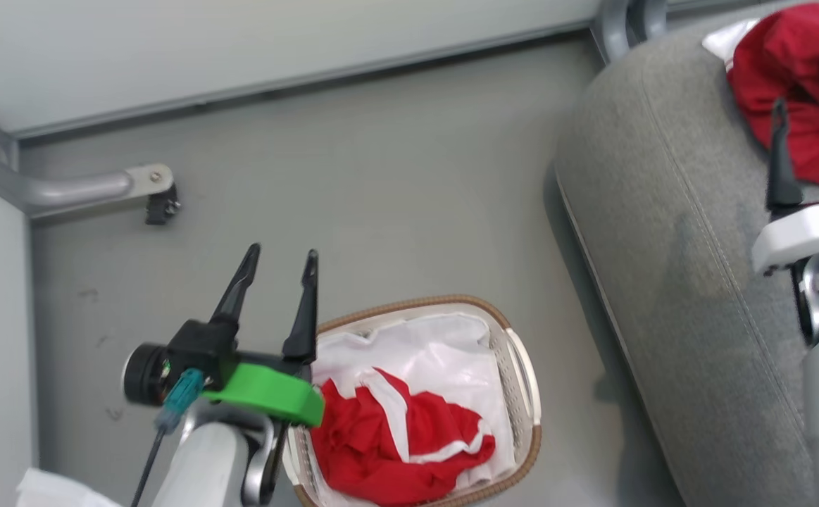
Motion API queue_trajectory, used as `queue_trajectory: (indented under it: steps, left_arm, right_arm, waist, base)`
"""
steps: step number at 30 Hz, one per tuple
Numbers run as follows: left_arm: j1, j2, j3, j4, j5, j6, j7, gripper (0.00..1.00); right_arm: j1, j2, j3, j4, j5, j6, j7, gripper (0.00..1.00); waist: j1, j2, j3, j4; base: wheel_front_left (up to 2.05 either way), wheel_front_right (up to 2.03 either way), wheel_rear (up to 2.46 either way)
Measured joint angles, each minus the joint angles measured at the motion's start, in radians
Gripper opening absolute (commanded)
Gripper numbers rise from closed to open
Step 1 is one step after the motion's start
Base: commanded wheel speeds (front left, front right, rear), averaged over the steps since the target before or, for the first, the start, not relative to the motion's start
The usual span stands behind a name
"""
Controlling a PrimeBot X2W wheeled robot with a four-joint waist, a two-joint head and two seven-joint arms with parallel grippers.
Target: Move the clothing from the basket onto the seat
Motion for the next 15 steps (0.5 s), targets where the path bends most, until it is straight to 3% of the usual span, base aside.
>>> queue_trajectory:
  steps: [7,15]
  left_arm:
    - [0.122,-0.003,0.109,-0.007,0.003,0.017,0.0,1.0]
    - [0.214,-0.004,0.195,-0.011,-0.006,0.019,0.0,1.0]
  right_arm:
    - [0.133,0.095,0.038,-0.05,0.047,0.0,0.0,1.0]
    - [0.296,0.12,0.124,-0.078,0.131,0.0,0.0,1.0]
  waist:
    - [0.0,0.0,-0.11,0.063]
    - [0.0,0.0,-0.2,0.128]
  base:
    - [0.0,0.0,0.0]
    - [0.0,0.0,0.0]
